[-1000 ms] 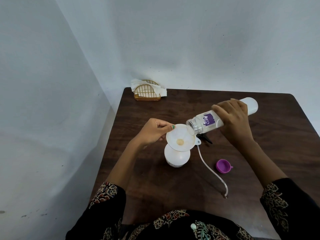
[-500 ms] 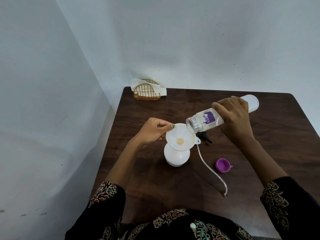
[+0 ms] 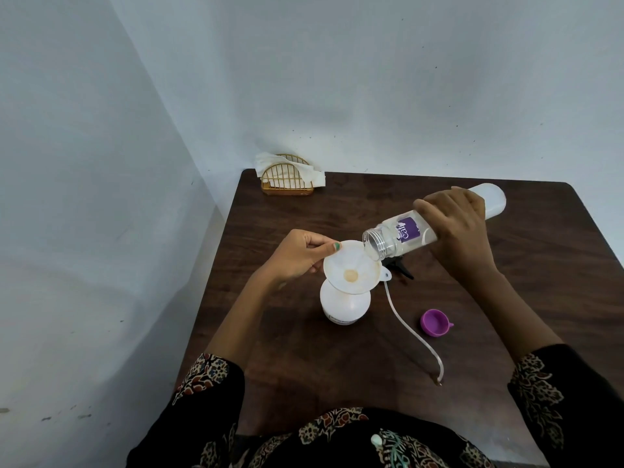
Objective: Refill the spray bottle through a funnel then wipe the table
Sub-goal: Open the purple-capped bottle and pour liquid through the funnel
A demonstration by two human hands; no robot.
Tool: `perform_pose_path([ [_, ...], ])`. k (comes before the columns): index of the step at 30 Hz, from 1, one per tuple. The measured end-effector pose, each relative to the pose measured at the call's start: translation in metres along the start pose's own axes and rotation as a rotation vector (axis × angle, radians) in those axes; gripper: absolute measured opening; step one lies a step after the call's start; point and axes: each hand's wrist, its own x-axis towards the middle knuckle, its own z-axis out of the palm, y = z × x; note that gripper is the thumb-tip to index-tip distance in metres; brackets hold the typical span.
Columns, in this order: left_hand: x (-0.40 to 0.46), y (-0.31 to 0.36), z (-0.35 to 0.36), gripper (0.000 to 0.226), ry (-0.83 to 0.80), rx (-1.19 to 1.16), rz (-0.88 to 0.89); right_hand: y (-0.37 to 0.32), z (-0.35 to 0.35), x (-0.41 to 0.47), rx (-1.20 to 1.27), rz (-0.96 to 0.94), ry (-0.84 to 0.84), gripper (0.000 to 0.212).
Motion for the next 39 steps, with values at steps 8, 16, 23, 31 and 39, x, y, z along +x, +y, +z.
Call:
perform_pose_path([
  [8,-0.0011,0.0020,-0.0007,0.025,-0.005,-0.001,-0.004,0.0026,-0.0002,0.0009,-0.002,-0.005,0.002,0.034],
  [16,-0.0026,0.0029,-0.0007,0.023,0.001,-0.014,-0.006,0.0021,-0.0022,0.0024,-0.001,-0.010,0.012,0.027],
  [23,-0.0024,0.0024,-0.0010,0.024,0.000,-0.003,-0.003,0.0004,-0.0047,0.0045,0.002,-0.006,0.004,0.032],
  [31,-0.0024,0.0023,-0.0017,0.025,-0.003,-0.001,-0.007,-0.0015,-0.0068,0.0081,-0.013,-0.012,0.013,0.031],
  [39,-0.0029,0.0025,-0.0026,0.025,-0.005,-0.017,-0.006,-0.0012,-0.0066,0.0101,-0.016,-0.011,0.036,0.032],
])
